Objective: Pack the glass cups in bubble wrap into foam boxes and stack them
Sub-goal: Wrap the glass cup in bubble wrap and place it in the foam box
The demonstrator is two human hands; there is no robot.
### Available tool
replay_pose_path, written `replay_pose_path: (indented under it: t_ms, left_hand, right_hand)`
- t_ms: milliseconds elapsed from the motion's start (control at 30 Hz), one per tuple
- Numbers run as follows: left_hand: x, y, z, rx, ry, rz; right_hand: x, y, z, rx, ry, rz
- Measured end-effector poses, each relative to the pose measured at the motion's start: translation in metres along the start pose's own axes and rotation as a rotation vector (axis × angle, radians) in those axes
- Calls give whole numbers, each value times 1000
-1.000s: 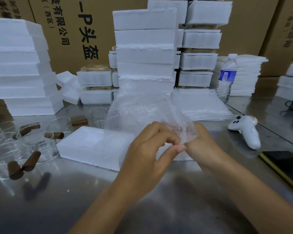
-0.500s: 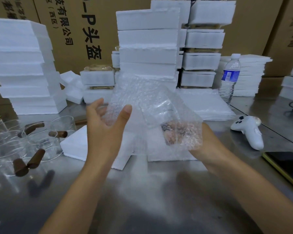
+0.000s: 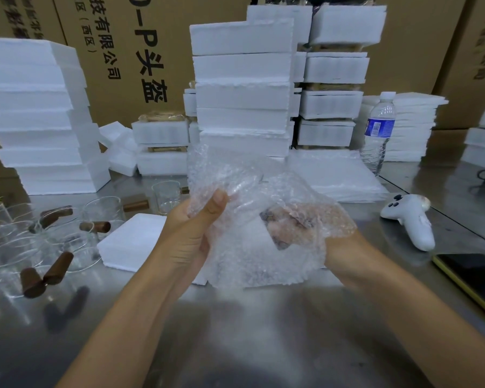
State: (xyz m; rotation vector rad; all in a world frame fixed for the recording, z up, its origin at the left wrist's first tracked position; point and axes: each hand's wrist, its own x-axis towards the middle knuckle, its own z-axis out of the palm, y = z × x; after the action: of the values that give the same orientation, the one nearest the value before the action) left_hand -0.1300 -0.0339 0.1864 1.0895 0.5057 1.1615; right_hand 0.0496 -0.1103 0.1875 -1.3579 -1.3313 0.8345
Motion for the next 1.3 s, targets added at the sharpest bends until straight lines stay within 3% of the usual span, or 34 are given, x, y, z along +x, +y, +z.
replay_pose_path:
  t_ms: [100,233,300,400,467,533,667,733,800,933,1100,1300]
  left_hand:
    - [-7,-5,11,-77,-43,-75]
    - [-13,-11,18,-150,-43,-157]
    - [-12,-11,17,-159,-12,-174]
    - [-9,-11,12,-242,57,-211]
    - [-7,-9,8,-371,82,-231]
    - [-6,-8,3,-469,91,-223]
    - [-5,-5,-2,-528,127,-169]
    - [-6,-4,-1,-522,128,-163]
    - [-7,-3,-1,-522,121,-168]
    - [-5,-5,3,-572,84,-149]
    - [-5,-12,8,-440,-94,-145]
    - [-10,-22,18,-237,-244,-150]
  right_hand:
    - [-4,0,1,17,-28,-20]
    - [-8,-3,1,-137,-103,17]
    - [-10,-5,-3,-154,-19,71]
    - [0,-16,4,-116,25,-152]
    - [6,-10,3,-27,155,-229]
    - [8,-6,0,-4,179,-306]
    - [6,0,-6,-331,22,-400]
    - [7,1,-7,-504,72,-414]
    - [9,2,-7,-502,199,-470]
    - [11,-6,-11,-103,340,-304]
    - [12,-14,-18,460,250,-153]
    - [11,-18,-23,666,252,-186]
